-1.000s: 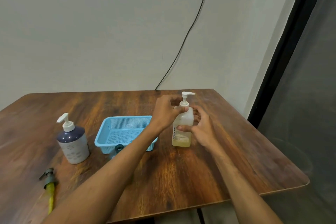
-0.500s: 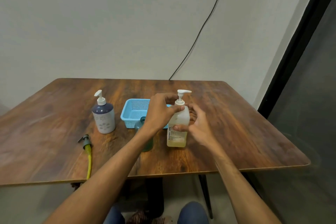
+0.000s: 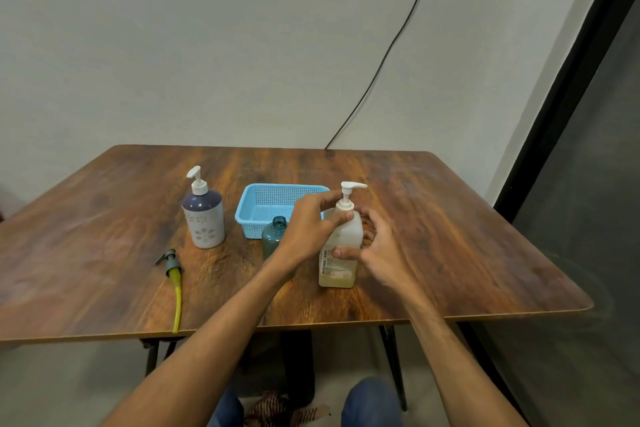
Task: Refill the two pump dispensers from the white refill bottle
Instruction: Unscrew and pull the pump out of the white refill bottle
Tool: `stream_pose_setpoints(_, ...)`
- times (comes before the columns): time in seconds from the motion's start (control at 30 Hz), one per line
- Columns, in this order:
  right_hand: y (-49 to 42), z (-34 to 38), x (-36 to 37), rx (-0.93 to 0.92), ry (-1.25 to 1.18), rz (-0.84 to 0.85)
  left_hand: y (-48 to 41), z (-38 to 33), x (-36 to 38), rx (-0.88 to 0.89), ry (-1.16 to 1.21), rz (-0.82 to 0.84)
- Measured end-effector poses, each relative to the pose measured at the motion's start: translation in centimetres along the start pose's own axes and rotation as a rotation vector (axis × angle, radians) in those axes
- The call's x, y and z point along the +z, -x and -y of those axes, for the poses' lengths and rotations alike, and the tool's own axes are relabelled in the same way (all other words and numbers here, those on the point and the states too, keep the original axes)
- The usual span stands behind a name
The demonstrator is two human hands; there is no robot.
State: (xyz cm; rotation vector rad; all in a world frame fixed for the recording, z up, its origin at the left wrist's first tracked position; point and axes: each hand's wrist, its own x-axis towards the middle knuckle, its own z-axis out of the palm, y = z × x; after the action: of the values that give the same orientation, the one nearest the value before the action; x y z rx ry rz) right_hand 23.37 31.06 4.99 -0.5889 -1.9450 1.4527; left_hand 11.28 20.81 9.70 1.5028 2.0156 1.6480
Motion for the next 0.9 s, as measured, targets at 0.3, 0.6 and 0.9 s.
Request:
stream_pose_setpoints(0.3,-0.3,-0.6,-0.1,-0.032,-0.015,-0.003,0.4,0.0,1.2,-0.082,0.134,-0.202)
stream_pose_setpoints(0.6,0.0,-0.2,0.0,-0.036,-0.020,-0.005,0.7,0.5,0.4,-0.062,0.198,0.114)
stream_pose_setpoints(0.9,0.2,0.0,-0.1,-0.051,-0.025,-0.008,0.2,0.4,0.4,-0.089,0.229,-0.115)
